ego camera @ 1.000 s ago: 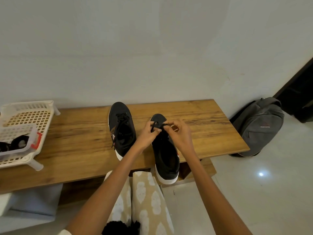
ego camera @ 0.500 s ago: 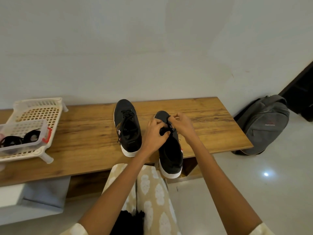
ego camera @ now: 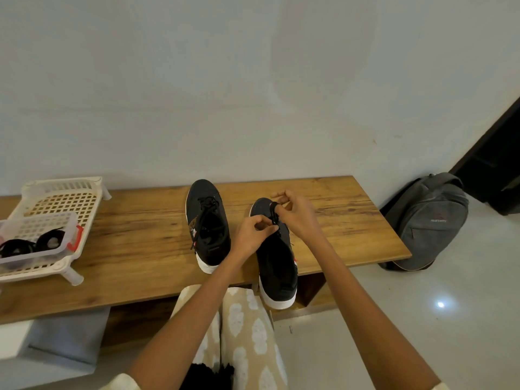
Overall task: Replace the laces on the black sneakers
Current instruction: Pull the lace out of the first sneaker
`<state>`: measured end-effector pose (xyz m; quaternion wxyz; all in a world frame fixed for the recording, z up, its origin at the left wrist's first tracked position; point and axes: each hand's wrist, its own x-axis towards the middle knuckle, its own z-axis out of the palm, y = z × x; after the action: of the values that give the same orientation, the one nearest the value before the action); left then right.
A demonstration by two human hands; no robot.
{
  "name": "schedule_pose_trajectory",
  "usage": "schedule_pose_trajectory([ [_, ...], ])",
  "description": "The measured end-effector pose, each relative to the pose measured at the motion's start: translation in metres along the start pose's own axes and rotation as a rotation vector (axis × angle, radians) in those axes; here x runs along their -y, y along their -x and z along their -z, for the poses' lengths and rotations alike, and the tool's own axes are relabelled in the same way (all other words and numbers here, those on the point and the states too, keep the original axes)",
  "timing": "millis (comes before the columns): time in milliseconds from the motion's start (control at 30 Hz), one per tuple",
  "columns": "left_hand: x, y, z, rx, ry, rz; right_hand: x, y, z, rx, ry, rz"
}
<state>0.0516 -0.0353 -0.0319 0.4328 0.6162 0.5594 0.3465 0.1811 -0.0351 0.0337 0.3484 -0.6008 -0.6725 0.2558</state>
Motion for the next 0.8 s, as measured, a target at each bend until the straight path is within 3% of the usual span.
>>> schedule_pose_trajectory([
  [167, -0.003, 0.006, 0.002, -0.108, -0.139, -0.074, -0.017, 0.003, -0.001, -0.062, 0.063, -0.029],
  [333, -0.050, 0.005, 0.021, -0.250, 0.232, -0.053, -0.036, 0.013, 0.002, 0.026, -0.097, -0.088],
  [400, -0.077, -0.003, 0.033, -0.217, 0.359, -0.024, -0.040, 0.017, 0.001, 0.037, -0.175, -0.122],
  [500, -0.101, -0.013, 0.043, -0.069, 0.248, 0.020, -0.039, 0.025, -0.001, 0.015, -0.284, -0.195],
  [633, -0.099, -0.019, 0.035, -0.052, 0.406, 0.127, -0.039, 0.033, -0.010, 0.165, -0.175, -0.207],
  [700, -0.090, -0.024, 0.031, -0.079, 0.294, 0.136, -0.036, 0.034, -0.014, 0.147, -0.121, -0.220],
  [800, -0.062, -0.023, 0.024, -0.133, -0.229, 0.020, -0.034, 0.029, -0.015, 0.091, -0.096, -0.225],
])
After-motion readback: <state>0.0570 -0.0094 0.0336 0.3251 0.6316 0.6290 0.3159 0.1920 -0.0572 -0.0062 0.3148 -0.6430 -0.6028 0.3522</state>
